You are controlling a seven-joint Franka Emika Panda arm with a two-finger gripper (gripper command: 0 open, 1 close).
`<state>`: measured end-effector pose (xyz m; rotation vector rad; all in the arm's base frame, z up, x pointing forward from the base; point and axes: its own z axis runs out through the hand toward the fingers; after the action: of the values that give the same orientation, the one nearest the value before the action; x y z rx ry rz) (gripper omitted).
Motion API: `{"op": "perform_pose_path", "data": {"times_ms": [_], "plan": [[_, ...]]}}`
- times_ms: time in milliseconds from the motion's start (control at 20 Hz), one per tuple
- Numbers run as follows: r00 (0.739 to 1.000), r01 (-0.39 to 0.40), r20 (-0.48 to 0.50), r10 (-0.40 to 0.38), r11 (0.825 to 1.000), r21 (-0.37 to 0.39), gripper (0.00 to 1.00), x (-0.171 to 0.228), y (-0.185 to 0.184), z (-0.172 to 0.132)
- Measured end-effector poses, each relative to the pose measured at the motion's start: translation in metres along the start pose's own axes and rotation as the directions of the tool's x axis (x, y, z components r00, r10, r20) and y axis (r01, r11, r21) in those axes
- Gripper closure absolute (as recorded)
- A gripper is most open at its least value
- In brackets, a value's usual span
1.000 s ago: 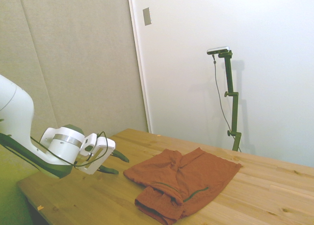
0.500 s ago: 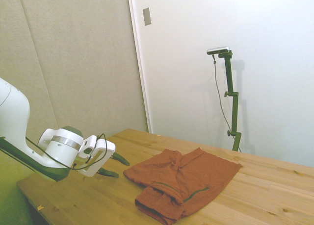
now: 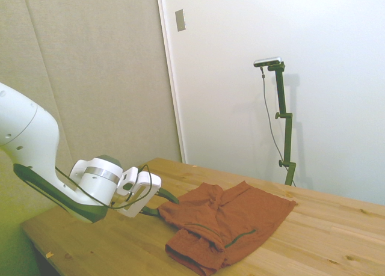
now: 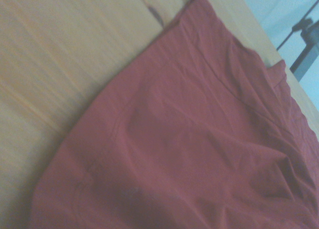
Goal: Fold the shorts
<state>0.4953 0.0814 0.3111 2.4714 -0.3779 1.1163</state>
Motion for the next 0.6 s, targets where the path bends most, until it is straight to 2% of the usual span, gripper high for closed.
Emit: {"op": "perform_pose_path", "data": {"times_ms": [350, 400, 600], "plan": [[1.000, 0.005, -0.018, -0.004, 0.999, 0.033, 0.00, 0.009, -0.029, 0.002], [1.000, 0.007, -0.020, -0.006, 0.999, 0.037, 1.00, 0.010, -0.033, 0.001], [1.000, 0.009, -0.021, -0.008, 0.999, 0.048, 1.00, 0.010, -0.042, -0.002]]}}
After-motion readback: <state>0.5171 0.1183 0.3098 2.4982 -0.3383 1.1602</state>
